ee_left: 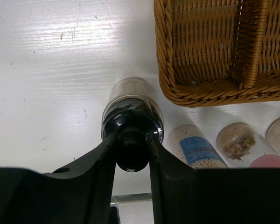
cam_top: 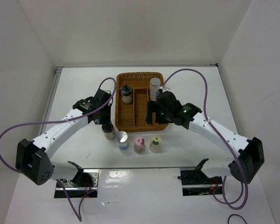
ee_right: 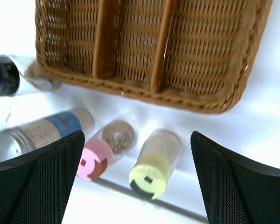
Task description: Organize the condiment bottles
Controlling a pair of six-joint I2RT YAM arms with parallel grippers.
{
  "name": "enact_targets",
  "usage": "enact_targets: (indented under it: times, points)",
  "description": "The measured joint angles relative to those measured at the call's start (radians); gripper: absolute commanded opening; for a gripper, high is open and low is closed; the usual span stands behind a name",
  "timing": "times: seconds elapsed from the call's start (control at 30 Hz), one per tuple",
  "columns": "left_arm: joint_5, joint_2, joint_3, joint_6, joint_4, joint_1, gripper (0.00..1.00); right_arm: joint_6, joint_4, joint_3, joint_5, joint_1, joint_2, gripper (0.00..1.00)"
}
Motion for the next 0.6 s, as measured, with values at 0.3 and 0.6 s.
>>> enact_targets:
  times: [0.3, 0.6]
  points:
    - [-0.007, 0.005, 0.011, -0.001, -0.019, -0.008, 0.21, 0.09, -0.109, -0.002, 0.003, 0.037, 0.017, 0.97]
    - [-0.043, 0.015, 0.131, 0.0, -0.107, -0.01, 0.17, 0.151, -0.163, -0.013, -0.009, 0.093, 0.018, 0.96]
